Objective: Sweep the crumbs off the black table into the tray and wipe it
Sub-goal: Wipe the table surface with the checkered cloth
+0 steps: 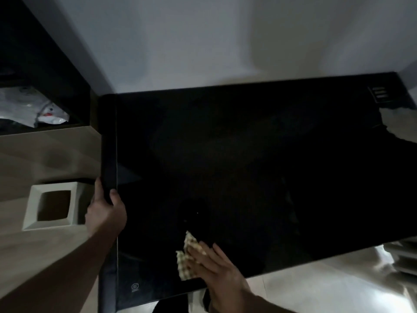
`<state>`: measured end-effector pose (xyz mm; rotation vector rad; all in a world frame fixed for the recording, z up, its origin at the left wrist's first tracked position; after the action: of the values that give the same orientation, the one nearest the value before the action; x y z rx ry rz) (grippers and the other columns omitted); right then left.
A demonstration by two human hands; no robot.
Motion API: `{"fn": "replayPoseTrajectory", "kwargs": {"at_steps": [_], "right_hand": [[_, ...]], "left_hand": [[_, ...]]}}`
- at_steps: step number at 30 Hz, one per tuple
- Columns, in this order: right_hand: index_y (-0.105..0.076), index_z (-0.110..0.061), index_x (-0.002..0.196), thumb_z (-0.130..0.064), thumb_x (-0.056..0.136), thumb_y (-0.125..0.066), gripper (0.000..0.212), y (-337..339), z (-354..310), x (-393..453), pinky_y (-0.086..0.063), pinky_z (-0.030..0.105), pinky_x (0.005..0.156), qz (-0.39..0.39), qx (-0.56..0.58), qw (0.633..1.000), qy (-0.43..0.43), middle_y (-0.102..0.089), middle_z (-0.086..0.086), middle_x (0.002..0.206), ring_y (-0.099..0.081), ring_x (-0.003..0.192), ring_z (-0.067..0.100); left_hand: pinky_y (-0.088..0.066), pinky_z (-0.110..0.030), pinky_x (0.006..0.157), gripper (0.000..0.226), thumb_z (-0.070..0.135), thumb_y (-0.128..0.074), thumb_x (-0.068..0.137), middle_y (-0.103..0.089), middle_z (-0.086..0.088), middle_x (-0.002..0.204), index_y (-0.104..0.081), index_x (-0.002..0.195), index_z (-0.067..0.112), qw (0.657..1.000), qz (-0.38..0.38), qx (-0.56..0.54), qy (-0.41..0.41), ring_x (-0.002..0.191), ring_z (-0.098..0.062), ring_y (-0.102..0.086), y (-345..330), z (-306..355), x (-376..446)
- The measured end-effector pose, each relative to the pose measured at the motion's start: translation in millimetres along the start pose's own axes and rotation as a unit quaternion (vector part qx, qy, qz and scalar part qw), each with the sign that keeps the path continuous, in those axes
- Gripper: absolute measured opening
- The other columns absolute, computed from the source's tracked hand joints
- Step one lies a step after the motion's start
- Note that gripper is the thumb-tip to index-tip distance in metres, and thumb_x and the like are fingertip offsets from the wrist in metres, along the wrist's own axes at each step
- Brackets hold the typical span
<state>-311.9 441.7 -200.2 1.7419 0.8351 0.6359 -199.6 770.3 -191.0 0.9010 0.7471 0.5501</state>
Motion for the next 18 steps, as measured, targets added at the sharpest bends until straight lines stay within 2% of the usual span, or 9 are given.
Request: {"fn": "replayPoseTrajectory", "kwargs": {"at_steps": [2,3,4,5,7,10,13,15,18], "right_hand": [[-0.05,-0.026,0.153,-0.016,0.105,-0.051,0.049,10,4,-1,-0.028,0.038,0.126,0.034,0.057,0.997,-0.032,-0.034,-0.003,0.168,-0.03,0.156,0.019],[-0.049,-0.022,0.154,-0.014,0.11,-0.042,0.045,22,16,1,-0.024,0.041,0.128,0.067,0.195,0.974,-0.094,-0.038,0.003,0.166,-0.032,0.156,0.024],[-0.05,-0.019,0.153,-0.013,0.113,-0.039,0.043,34,32,4,-0.021,0.044,0.129,0.101,0.314,0.928,-0.176,-0.041,0.009,0.164,-0.033,0.155,0.03],[-0.051,-0.018,0.153,-0.014,0.114,-0.039,0.041,46,57,2,-0.023,0.046,0.128,0.111,0.362,0.89,-0.256,-0.043,0.011,0.162,-0.036,0.154,0.031],[-0.047,-0.019,0.155,-0.018,0.114,-0.036,0.042,90,109,5,-0.026,0.045,0.127,0.113,0.193,0.934,-0.279,-0.04,0.006,0.165,-0.035,0.154,0.025],[-0.045,-0.003,0.154,-0.008,0.104,-0.041,0.051,123,217,-26,-0.025,0.049,0.128,0.19,0.096,0.898,-0.385,-0.035,0.014,0.166,-0.028,0.157,0.027],[-0.042,-0.011,0.157,-0.018,0.102,-0.038,0.056,121,293,-56,-0.026,0.064,0.122,0.143,0.052,0.845,-0.513,-0.031,0.014,0.168,-0.022,0.158,0.035],[-0.04,-0.017,0.158,-0.024,0.099,-0.037,0.059,105,280,-56,-0.022,0.066,0.121,0.13,0.04,0.825,-0.549,-0.028,0.013,0.169,-0.021,0.157,0.037],[-0.042,-0.019,0.157,-0.021,0.095,-0.04,0.061,72,188,-28,-0.022,0.06,0.123,0.127,0.026,0.879,-0.458,-0.028,0.009,0.17,-0.024,0.158,0.029]], "left_hand": [[-0.046,-0.059,0.105,0.062,0.046,-0.035,0.102,-0.058,-0.025,0.142,-0.014,0.16,0.038,1.0,-0.004,-0.003,0.002,0.124,-0.051,-0.057,1,0,-1],[-0.046,-0.059,0.105,0.062,0.046,-0.034,0.102,-0.058,-0.025,0.142,-0.014,0.16,0.038,1.0,-0.004,-0.005,0.004,0.124,-0.051,-0.056,1,0,-2],[-0.046,-0.059,0.105,0.062,0.047,-0.034,0.102,-0.057,-0.025,0.143,-0.014,0.16,0.038,1.0,-0.004,-0.005,0.005,0.125,-0.051,-0.056,1,0,-2],[-0.046,-0.059,0.105,0.063,0.047,-0.033,0.101,-0.057,-0.024,0.144,-0.014,0.16,0.038,1.0,-0.003,-0.005,0.001,0.126,-0.051,-0.056,1,0,-2],[-0.046,-0.059,0.105,0.063,0.048,-0.032,0.101,-0.055,-0.023,0.146,-0.013,0.16,0.038,1.0,-0.003,-0.005,-0.006,0.128,-0.051,-0.055,2,2,-4],[-0.045,-0.059,0.105,0.064,0.051,-0.03,0.1,-0.052,-0.021,0.15,-0.011,0.16,0.039,1.0,-0.004,-0.006,-0.006,0.129,-0.05,-0.054,1,0,-4],[-0.043,-0.059,0.109,0.064,0.051,-0.028,0.101,-0.043,-0.014,0.158,-0.013,0.161,0.036,1.0,0.003,-0.008,-0.025,0.136,-0.047,-0.049,-1,1,-4],[-0.037,-0.056,0.114,0.061,0.044,-0.031,0.103,-0.033,-0.01,0.164,-0.017,0.161,0.031,0.999,0.011,-0.013,-0.049,0.145,-0.041,-0.04,0,4,-6],[-0.032,-0.054,0.119,0.059,0.034,-0.037,0.104,-0.029,-0.011,0.165,-0.022,0.161,0.026,0.994,0.027,-0.008,-0.103,0.149,-0.038,-0.033,4,12,-12]]}}
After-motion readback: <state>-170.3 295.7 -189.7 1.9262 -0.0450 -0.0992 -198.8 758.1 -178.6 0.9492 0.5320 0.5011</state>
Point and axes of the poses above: each hand's wrist, its own x-axis towards the middle knuckle, its own y-axis out of the back of the hand, z = x × y, the point moved 7 cm from there along x, towards the middle knuckle
